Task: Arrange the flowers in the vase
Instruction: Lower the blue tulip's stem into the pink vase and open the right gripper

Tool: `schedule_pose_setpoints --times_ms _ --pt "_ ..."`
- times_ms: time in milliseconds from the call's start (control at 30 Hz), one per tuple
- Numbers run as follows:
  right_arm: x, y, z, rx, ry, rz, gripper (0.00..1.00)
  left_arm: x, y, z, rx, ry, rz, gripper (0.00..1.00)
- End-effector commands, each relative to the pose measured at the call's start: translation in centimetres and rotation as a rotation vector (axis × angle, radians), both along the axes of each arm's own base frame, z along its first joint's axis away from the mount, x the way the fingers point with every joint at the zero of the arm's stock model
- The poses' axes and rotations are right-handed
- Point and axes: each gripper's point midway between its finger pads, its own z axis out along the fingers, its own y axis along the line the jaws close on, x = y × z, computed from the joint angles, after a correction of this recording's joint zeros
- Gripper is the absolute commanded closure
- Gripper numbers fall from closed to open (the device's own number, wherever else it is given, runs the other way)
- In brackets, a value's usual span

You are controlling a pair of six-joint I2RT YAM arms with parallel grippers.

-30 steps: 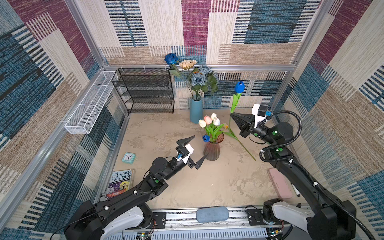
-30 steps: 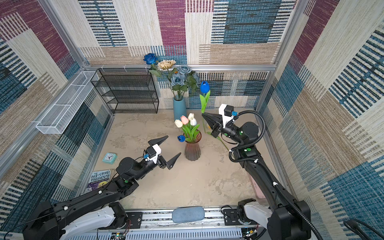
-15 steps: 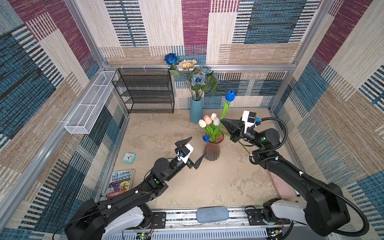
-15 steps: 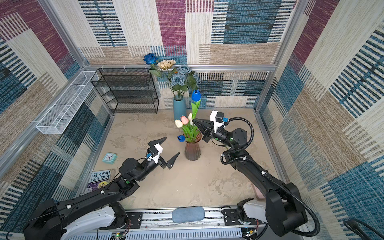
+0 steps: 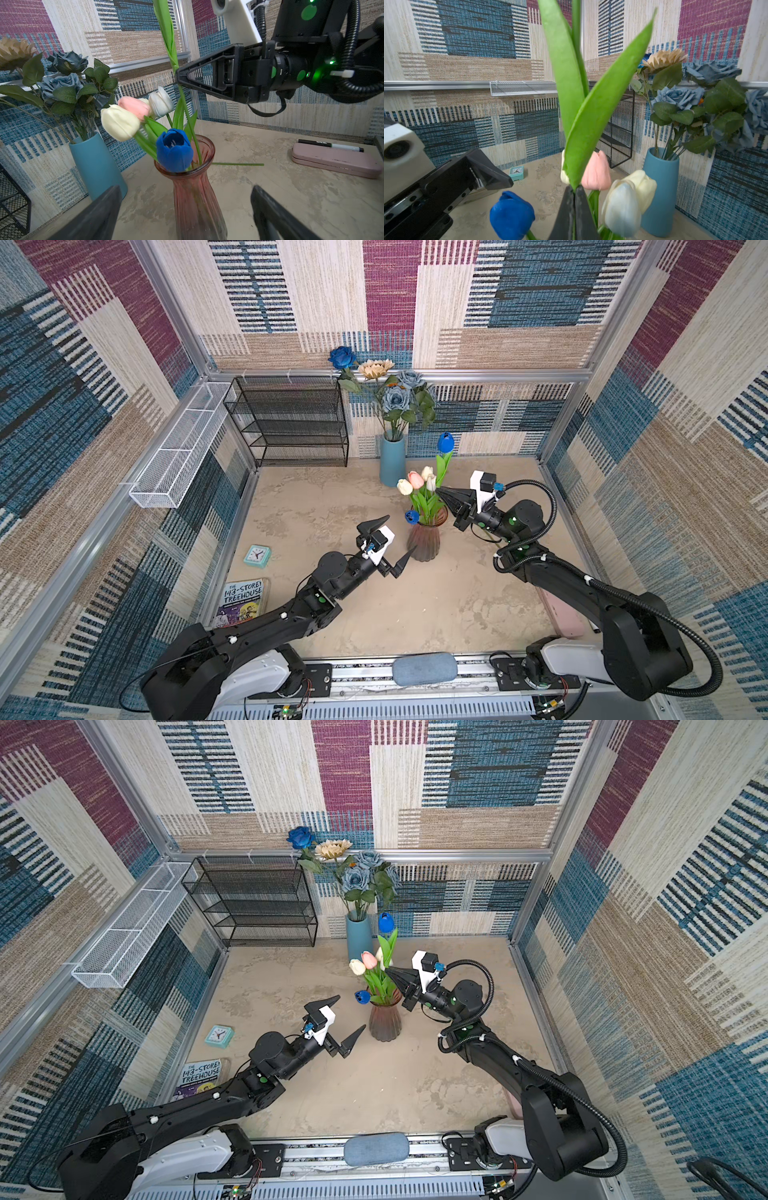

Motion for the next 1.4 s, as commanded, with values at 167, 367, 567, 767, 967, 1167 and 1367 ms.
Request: schedule_pose_setpoints --times_ms 167,367,567,767,967,1167,1367 --pt "1.0 -0.8 -2.4 -0.039 0.025 -0.083 0.78 0.3 -0.4 1.1 -0.043 -0.034 -0.007 0.0" --pt "1.7 -1.6 -1.9 -0.043 0.036 -0.157 0.56 0.3 -0.6 1.3 -0.043 -0.039 -0.01 0.0" --pt "2.0 -2.5 -2.1 -0.057 0.044 -0.216 0.35 0.4 -0.2 1.4 -0.057 -0.05 0.007 0.0" --pt "2.9 -3.4 -2.5 -0.079 0.085 -0.294 0.1 0.4 -0.6 1.2 -0.042 -0.045 -0.011 0.0" --pt "3.9 -3.7 -3.0 -0.107 0.119 -0.328 0.0 0.4 -0.7 1.3 -0.038 -0.05 -0.013 0.0" --pt "2.2 -2.7 -1.2 -0.152 0.058 -0.244 0.0 0.3 -0.5 1.5 -0.034 -0.057 -0.008 0.0" --pt "-0.9 -2.7 3.6 -0.106 -0.034 -0.178 0.0 0.0 -0.3 2.1 -0.035 -0.085 -0.012 0.0"
